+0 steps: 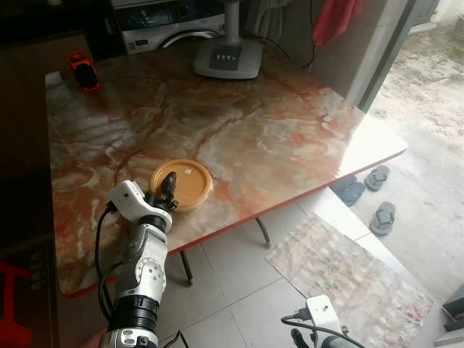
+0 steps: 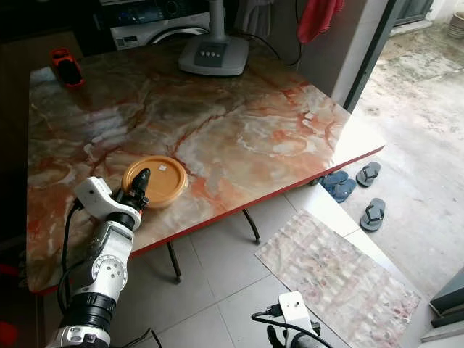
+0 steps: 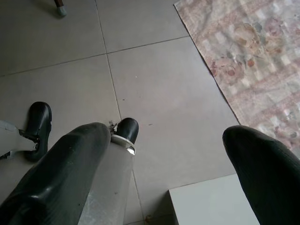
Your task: Restocking fridge
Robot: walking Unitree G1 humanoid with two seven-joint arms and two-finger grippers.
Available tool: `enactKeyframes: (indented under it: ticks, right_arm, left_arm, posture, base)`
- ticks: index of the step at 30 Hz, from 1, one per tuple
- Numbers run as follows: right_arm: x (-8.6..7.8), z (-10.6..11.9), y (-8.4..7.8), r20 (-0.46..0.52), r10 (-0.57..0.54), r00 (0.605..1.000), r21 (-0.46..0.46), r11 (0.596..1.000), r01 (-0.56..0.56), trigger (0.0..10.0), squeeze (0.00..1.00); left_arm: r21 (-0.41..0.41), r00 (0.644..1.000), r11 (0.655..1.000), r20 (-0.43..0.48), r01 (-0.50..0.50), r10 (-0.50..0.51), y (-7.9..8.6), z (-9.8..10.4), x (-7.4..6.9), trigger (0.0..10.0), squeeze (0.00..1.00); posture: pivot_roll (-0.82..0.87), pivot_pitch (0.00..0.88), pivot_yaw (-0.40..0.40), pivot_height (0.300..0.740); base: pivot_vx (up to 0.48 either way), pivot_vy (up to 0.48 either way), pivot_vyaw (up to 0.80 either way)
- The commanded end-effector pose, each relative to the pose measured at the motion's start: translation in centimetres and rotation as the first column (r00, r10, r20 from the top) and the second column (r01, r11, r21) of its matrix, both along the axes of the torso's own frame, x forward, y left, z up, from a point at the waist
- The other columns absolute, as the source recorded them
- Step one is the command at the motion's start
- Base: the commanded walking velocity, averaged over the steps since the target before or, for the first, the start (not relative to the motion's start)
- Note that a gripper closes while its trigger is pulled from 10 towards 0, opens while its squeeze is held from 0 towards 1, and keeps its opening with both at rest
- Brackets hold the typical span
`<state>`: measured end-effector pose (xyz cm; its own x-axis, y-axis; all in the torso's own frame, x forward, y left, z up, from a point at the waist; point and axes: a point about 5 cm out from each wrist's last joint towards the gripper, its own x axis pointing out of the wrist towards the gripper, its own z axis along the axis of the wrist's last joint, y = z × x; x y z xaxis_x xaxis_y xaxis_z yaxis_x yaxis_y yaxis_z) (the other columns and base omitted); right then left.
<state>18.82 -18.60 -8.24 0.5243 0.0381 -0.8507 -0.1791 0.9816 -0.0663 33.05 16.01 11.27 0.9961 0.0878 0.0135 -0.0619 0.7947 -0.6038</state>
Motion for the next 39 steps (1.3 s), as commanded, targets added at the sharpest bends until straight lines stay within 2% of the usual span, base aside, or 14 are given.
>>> enactKeyframes:
  ticks: [1,13,17,21,23,28,33,39]
  right_arm:
    - [-0.3,-0.1,0.0,-0.013,0.001,1.0,0.0,1.0,-0.001,10.0,0.0]
    - [-0.2,-0.1,0.1,-0.009,0.006,1.0,-0.001,1.0,-0.007,10.0,0.0]
    - [-0.1,-0.1,0.1,-0.006,0.008,1.0,-0.002,1.0,-0.008,10.0,0.0]
    - [-0.1,0.0,0.0,-0.006,0.009,1.0,-0.005,1.0,-0.009,10.0,0.0]
    - [-0.1,0.0,0.0,-0.006,0.008,1.0,-0.006,1.0,-0.008,10.0,0.0]
    - [0.0,0.0,-0.1,-0.007,0.009,1.0,-0.008,1.0,-0.009,10.0,0.0]
    - [0.0,0.0,-0.1,-0.007,0.014,1.0,-0.012,1.0,-0.014,10.0,0.0]
    - [0.0,0.0,-0.1,-0.006,0.015,1.0,-0.015,1.0,-0.015,10.0,0.0]
  left_arm:
    - [0.02,0.997,1.0,-0.079,0.0,0.001,0.1,-1.7,-0.5,0.0,0.0]
    - [0.022,0.999,1.0,-0.051,-0.008,0.009,0.0,-1.1,-0.3,0.0,0.0]
    - [-0.002,1.0,1.0,-0.025,-0.02,0.02,0.0,-0.8,-0.2,0.0,0.0]
    - [-0.083,0.999,0.997,0.051,-0.006,0.01,-0.4,0.2,-0.2,0.0,0.0]
    - [-0.097,0.997,0.995,0.075,0.003,0.004,-0.5,0.5,-0.2,0.0,0.0]
    - [-0.11,0.996,0.994,0.092,0.011,-0.001,-0.7,0.7,-0.2,0.0,0.0]
    - [-0.182,0.99,0.983,0.139,0.014,0.011,-0.5,1.3,-0.2,0.0,0.0]
    - [-0.206,0.987,0.978,0.159,0.02,0.014,-0.4,1.6,-0.2,0.0,0.0]
  posture:
    - [0.02,0.117,-0.019,0.74]
    - [0.02,0.118,-0.022,0.74]
    - [0.02,0.118,-0.025,0.74]
    - [0.01,0.119,-0.025,0.74]
    - [0.02,0.12,-0.026,0.74]
    - [0.01,0.121,-0.028,0.74]
    - [0.01,0.121,-0.028,0.74]
    - [0.01,0.119,-0.028,0.74]
  base:
    - [0.0,0.0,0.0]
    - [0.0,0.0,0.0]
    - [0.0,0.0,0.0]
    - [0.0,0.0,0.0]
    - [0.0,0.0,0.0]
    - [0.0,0.0,0.0]
    - [0.0,0.0,0.0]
    - [0.0,0.0,0.0]
